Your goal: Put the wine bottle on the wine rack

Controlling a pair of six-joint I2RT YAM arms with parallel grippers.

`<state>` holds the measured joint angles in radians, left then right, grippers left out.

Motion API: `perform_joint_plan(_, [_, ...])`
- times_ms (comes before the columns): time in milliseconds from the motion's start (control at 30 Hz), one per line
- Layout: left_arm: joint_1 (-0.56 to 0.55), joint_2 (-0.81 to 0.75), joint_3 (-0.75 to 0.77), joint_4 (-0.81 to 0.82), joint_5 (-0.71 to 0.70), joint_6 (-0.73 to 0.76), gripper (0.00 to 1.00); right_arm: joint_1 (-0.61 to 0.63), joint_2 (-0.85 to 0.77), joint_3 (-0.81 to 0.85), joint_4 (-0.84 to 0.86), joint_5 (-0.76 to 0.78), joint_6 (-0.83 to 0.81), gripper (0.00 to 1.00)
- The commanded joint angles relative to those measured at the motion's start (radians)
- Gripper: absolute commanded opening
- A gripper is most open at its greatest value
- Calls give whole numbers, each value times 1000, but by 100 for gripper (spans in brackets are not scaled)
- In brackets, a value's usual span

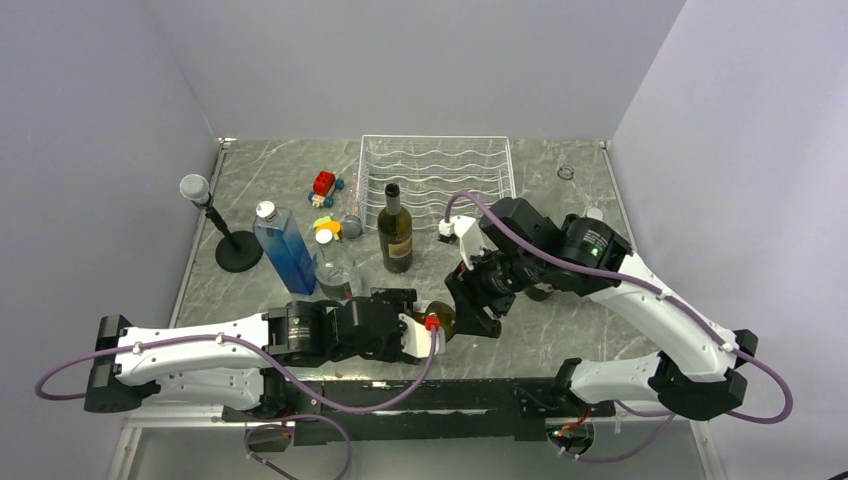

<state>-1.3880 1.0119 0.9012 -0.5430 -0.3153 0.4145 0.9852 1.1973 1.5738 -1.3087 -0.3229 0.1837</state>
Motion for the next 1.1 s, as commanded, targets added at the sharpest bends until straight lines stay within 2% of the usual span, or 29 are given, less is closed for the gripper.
perform_joint_plan(0, [-16, -25, 25, 124, -80, 42, 1, 6, 18, -29, 36, -52, -15, 62])
perform_joint_plan(300, [-25, -53, 1, 171, -166, 78, 1, 20, 47, -77, 61, -76, -5, 65])
perform_joint_plan(433, [-29, -61, -6, 209, -163, 117, 1, 23, 68, -89, 71, -84, -6, 61])
perform_joint_plan(667, [-30, -57, -18, 257, -181, 139, 1, 28, 82, -108, 86, -51, 5, 60])
perform_joint_plan(767, [-30, -51, -15, 254, -187, 115, 1, 30, 77, -124, 89, -41, 14, 55])
perform_joint_plan(867, [-30, -39, 19, 215, -220, 48, 1, 33, 69, -144, 91, -29, 16, 46])
perform_joint_plan(1033, [-30, -55, 53, 202, -205, 8, 1, 37, 57, -174, 87, -3, 15, 4])
perform_joint_plan(1067, [-30, -63, 46, 211, -200, 11, 1, 39, 57, -177, 88, 1, 17, 0])
